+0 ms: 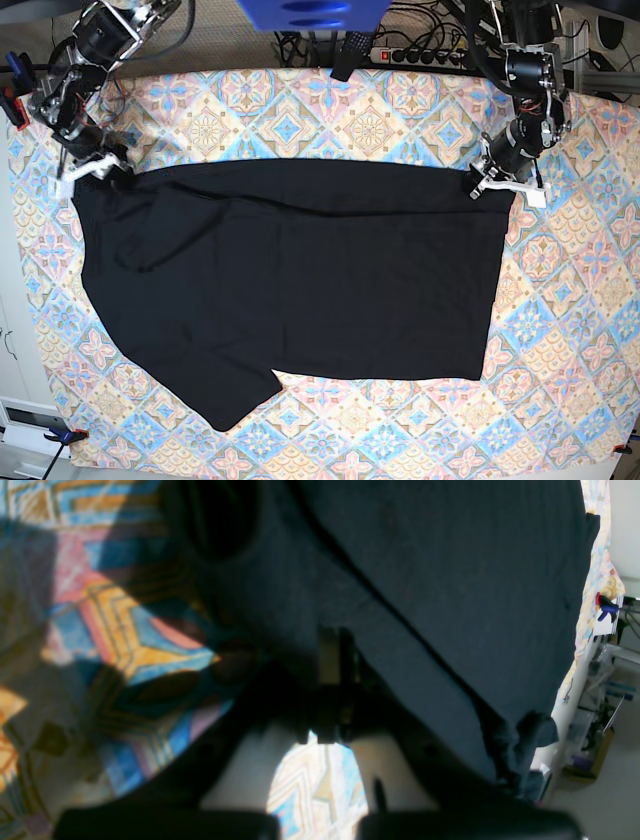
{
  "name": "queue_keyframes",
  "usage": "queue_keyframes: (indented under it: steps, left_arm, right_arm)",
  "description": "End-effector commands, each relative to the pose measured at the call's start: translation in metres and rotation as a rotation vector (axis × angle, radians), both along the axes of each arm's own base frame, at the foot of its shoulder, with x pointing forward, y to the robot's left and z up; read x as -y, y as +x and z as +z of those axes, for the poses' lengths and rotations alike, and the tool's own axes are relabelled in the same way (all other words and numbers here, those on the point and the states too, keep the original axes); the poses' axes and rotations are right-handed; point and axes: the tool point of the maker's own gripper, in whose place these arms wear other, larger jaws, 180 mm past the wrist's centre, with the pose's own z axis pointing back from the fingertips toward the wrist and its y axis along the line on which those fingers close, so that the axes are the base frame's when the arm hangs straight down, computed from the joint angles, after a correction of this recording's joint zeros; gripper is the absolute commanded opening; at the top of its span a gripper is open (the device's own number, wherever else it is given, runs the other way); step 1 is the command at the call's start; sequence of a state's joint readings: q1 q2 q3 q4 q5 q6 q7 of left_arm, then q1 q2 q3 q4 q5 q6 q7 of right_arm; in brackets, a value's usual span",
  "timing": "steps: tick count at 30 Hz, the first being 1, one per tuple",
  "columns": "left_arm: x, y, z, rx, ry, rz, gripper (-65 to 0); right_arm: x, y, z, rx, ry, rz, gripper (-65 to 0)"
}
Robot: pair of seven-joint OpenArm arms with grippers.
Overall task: Fold the T-shirt properly
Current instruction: 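Hold the shirt edge with both grippers and adjust its position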
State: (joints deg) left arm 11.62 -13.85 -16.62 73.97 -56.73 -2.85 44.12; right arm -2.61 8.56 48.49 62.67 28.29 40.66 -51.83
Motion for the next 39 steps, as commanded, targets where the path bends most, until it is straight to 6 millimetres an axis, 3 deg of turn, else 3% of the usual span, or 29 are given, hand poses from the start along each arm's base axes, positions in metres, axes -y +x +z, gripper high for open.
queue_keyframes:
  steps: [1, 5, 11, 16, 22, 33, 39]
  left_arm:
    - [-0.007, -0.004, 0.000, -0.014, 0.023, -0.006, -65.0]
    - [-0.008, -0.005, 0.000, -0.016, 0.025, -0.006, -65.0]
    - [-0.008, -0.006, -0.001, -0.017, 0.026, -0.005, -65.0]
    - [-0.008, -0.006, 0.000, -0.016, 0.025, -0.004, -65.0]
    - [-0.008, -0.006, 0.000, -0.016, 0.026, -0.006, -65.0]
    - [-0.009, -0.009, -0.002, -0.023, 0.026, -0.006, -65.0]
    - [-0.009, -0.012, -0.003, -0.027, 0.025, -0.006, -65.0]
  right_arm:
    - [0.016, -0.003, 0.004, -0.013, -0.040, -0.015, -43.9]
    - [0.032, -0.005, 0.010, -0.014, -0.072, -0.019, -44.1]
    - [0.033, -0.006, 0.010, -0.014, -0.074, -0.021, -42.9]
    - [0.040, -0.010, 0.012, -0.013, -0.074, -0.049, -30.8]
    - [0.039, -0.008, 0.012, -0.010, -0.072, -0.047, -20.9]
    - [0.040, -0.006, 0.013, -0.003, -0.072, -0.051, -20.4]
    - [0.033, -0.016, 0.000, -0.037, -0.035, -0.057, -20.4]
